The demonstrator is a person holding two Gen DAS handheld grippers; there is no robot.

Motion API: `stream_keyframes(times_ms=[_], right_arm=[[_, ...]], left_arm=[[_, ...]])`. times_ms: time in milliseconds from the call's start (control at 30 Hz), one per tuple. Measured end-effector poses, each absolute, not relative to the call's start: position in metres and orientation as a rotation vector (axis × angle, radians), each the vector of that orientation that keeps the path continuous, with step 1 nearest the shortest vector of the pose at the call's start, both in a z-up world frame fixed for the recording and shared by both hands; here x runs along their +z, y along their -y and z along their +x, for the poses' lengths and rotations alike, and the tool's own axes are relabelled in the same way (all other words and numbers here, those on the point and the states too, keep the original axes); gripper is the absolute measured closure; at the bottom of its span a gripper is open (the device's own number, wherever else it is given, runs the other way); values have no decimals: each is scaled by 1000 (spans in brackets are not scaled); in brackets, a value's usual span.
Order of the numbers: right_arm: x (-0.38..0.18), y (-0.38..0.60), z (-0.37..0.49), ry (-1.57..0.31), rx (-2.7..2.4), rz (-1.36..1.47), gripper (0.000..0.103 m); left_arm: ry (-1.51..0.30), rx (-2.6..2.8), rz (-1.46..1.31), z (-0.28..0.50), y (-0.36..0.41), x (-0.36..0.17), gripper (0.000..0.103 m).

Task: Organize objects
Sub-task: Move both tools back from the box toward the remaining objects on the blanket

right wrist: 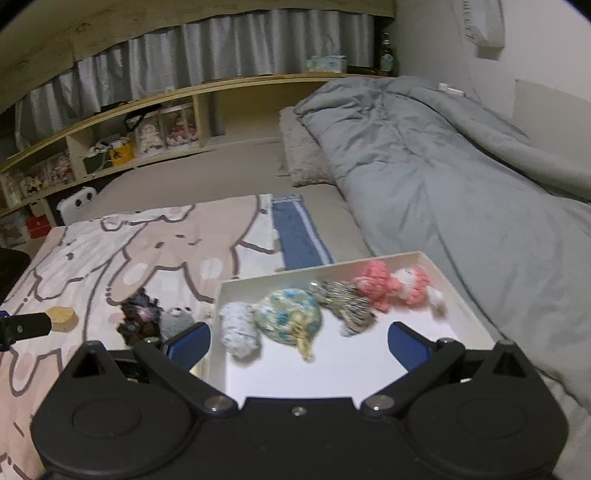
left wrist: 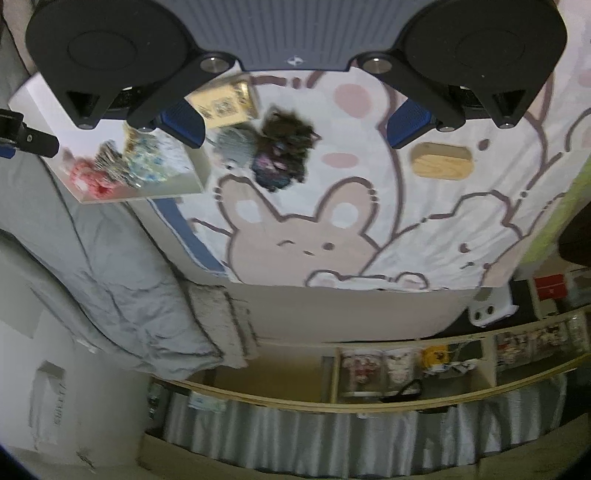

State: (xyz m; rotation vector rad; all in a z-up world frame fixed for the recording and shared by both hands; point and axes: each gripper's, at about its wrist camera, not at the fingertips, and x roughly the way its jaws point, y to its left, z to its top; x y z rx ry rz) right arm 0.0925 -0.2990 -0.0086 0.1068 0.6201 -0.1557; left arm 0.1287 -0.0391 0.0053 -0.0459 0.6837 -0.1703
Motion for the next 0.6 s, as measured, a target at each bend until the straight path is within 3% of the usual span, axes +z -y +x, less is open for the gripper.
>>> stream_keyframes(times_ms=[600], right_arm=[[-36,222,141,-622,-41,146,0]], left_arm=[[-642,-46,-23,172,-54,-17,0]])
